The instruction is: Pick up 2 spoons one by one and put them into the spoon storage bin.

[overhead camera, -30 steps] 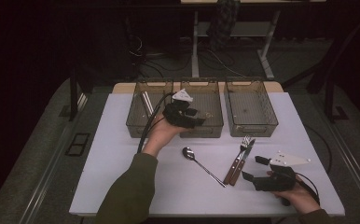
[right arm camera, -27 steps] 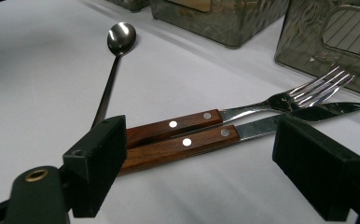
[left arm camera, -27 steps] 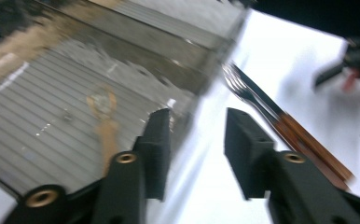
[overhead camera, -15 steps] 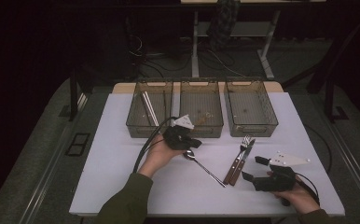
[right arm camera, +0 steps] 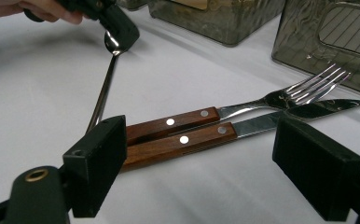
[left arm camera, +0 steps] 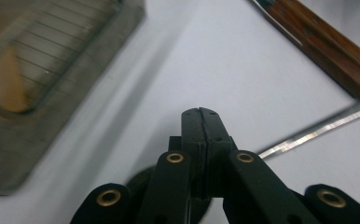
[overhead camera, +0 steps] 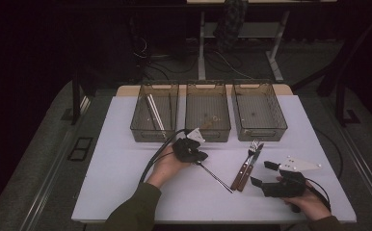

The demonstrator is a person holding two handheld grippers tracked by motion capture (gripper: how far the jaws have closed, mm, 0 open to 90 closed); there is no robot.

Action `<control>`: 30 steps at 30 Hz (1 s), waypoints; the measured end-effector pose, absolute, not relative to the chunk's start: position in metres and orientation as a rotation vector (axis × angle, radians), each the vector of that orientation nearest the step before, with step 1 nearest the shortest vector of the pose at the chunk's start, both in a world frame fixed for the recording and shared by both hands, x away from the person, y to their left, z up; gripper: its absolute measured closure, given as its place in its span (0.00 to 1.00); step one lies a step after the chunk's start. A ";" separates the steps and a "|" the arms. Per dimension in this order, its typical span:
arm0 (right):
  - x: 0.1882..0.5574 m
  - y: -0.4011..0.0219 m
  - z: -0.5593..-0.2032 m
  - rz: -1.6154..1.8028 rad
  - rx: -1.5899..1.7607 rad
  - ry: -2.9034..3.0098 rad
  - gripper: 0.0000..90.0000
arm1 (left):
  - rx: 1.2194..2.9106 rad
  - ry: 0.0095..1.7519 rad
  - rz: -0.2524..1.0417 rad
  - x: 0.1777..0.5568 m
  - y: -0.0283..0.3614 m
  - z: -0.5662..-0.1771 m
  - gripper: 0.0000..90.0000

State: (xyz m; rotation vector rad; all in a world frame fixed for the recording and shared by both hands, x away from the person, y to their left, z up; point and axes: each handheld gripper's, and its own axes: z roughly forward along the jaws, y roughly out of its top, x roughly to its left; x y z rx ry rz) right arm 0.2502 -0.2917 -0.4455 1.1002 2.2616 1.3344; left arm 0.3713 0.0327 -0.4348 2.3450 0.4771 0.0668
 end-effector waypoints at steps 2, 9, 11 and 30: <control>0.250 -0.292 -0.446 1.333 1.103 2.263 0.19 | 2.353 0.494 0.100 0.374 0.032 -0.435 0.99; 0.252 -0.292 -0.447 1.330 1.107 2.262 0.19 | 2.368 0.533 0.091 0.384 0.033 -0.441 0.99; 0.252 -0.293 -0.447 1.329 1.107 2.262 0.19 | 2.385 0.541 0.096 0.384 0.034 -0.442 0.99; 0.251 -0.293 -0.446 1.332 1.104 2.261 0.19 | 2.429 0.531 0.059 0.365 0.060 -0.438 0.99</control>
